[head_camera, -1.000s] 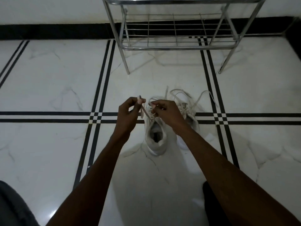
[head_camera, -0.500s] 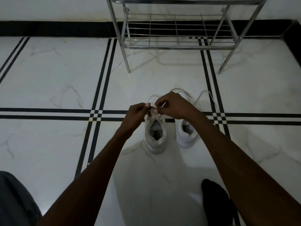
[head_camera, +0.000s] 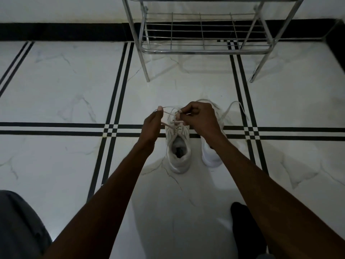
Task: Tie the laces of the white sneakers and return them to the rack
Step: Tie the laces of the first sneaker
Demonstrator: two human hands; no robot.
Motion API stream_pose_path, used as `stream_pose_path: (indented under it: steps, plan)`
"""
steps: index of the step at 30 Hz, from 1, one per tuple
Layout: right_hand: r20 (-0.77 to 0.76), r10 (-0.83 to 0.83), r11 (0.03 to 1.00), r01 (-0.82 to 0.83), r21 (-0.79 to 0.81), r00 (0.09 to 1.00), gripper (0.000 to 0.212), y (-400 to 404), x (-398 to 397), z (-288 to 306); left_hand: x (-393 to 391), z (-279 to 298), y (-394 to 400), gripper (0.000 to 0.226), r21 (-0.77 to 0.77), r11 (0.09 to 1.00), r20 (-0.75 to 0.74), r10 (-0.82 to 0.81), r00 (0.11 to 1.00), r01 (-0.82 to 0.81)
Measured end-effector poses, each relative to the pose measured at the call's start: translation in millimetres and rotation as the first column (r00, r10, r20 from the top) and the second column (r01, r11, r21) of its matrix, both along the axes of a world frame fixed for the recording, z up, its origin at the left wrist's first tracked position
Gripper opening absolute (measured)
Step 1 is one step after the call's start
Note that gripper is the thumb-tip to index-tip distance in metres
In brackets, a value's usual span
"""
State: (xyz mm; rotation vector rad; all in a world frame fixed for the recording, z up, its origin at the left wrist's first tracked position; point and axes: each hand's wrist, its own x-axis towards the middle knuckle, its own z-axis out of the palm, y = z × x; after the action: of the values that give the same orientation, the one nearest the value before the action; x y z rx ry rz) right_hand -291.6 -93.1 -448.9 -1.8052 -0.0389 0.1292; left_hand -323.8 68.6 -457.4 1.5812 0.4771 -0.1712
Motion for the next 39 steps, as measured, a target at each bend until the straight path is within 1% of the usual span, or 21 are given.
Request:
stream_pose_path:
  steps: [3,5,7,8,9,10,12,13,14,16,18,20,21,22,24,26,28,30,33,36,39]
  plan:
    - [-0.134,0.016,0.992,0.001,0.124,0.991,0.014,2,-3,6,5,1,9,0.033,-0.189,0.967,-0.022,0.171,0.985,-0.172]
    - [-0.229,0.04,0.986,-0.002,0.166,0.973,0.017,2,-4,8,6,2,16,0.027,-0.293,0.931,-0.021,0.22,0.975,-0.216]
    - [-0.31,0.0,0.983,0.056,0.172,0.951,0.015,-1,-1,5,4,-1,20,0.024,-0.237,0.94,0.009,0.255,0.967,-0.245]
    - [-0.343,-0.071,0.984,0.123,0.131,0.937,0.014,-4,0,4,2,-5,24,0.025,-0.174,0.942,0.017,0.293,0.956,-0.285]
    - [-0.343,-0.177,0.981,0.195,0.016,0.922,0.012,-10,1,0,-2,-8,29,0.026,-0.091,0.934,0.006,0.347,0.938,-0.345]
    - [-0.278,-0.285,0.954,0.241,-0.181,0.918,0.009,-19,2,-6,-8,-16,36,0.027,-0.01,0.91,-0.026,0.414,0.91,-0.414]
    - [-0.039,-0.379,0.772,0.293,-0.564,0.925,0.01,-37,-2,-19,-23,-38,53,0.029,0.134,0.856,-0.128,0.515,0.848,-0.5]
    - [0.063,-0.343,0.696,0.299,-0.652,0.937,0.011,-43,-6,-27,-32,-48,58,0.03,0.197,0.844,-0.176,0.532,0.829,-0.499]
    - [0.132,-0.284,0.664,0.294,-0.687,0.95,0.01,-47,-10,-35,-38,-56,61,0.031,0.235,0.839,-0.211,0.538,0.816,-0.492]
    - [0.201,-0.19,0.702,0.276,-0.657,0.961,0.007,-45,-15,-43,-42,-68,62,0.033,0.246,0.845,-0.254,0.529,0.809,-0.475]
    - [0.212,-0.187,0.765,0.277,-0.581,0.959,0.022,-39,-16,-38,-38,-67,55,0.047,0.242,0.866,-0.291,0.495,0.819,-0.437]
    - [0.26,-0.204,0.788,0.316,-0.528,0.944,0.043,-36,-15,-29,-35,-66,45,0.072,0.34,0.877,-0.312,0.446,0.839,-0.34]
    - [0.283,-0.175,0.795,0.305,-0.524,0.943,0.048,-35,-15,-26,-35,-61,38,0.075,0.417,0.863,-0.263,0.417,0.87,-0.287]
    - [0.29,-0.108,0.802,0.256,-0.54,0.951,0.047,-33,-14,-25,-36,-56,32,0.07,0.498,0.834,-0.157,0.356,0.921,-0.238]
    - [0.209,0.125,0.788,0.031,-0.615,0.97,0.034,-28,-11,-26,-33,-46,19,0.046,0.59,0.795,0.119,0.09,0.989,-0.143]
    - [0.057,0.301,0.722,-0.188,-0.666,0.952,0.03,-26,-11,-34,-25,-43,8,0.033,0.613,0.79,0.222,-0.212,0.952,0.033]
    - [-0.079,0.311,0.682,-0.28,-0.675,0.947,0.039,-26,-14,-38,-18,-42,0,0.032,0.643,0.735,0.15,-0.396,0.906,0.215]
    - [-0.081,0.291,0.672,-0.264,-0.692,0.953,0.034,-26,-16,-40,-15,-41,-5,0.028,0.696,0.659,0.054,-0.446,0.894,0.286]
    - [-0.045,0.282,0.69,-0.235,-0.684,0.958,0.024,-22,-14,-38,-15,-39,-7,0.024,0.768,0.579,0.018,-0.447,0.894,0.274]
    - [-0.028,0.315,0.659,-0.24,-0.712,0.949,0.027,-16,-10,-33,-12,-33,-6,0.021,0.824,0.501,-0.009,-0.458,0.889,0.266]
    - [-0.017,0.312,0.66,-0.23,-0.715,0.95,0.022,-10,-7,-26,-10,-27,-2,0.018,0.886,0.377,-0.056,-0.488,0.871,0.268]
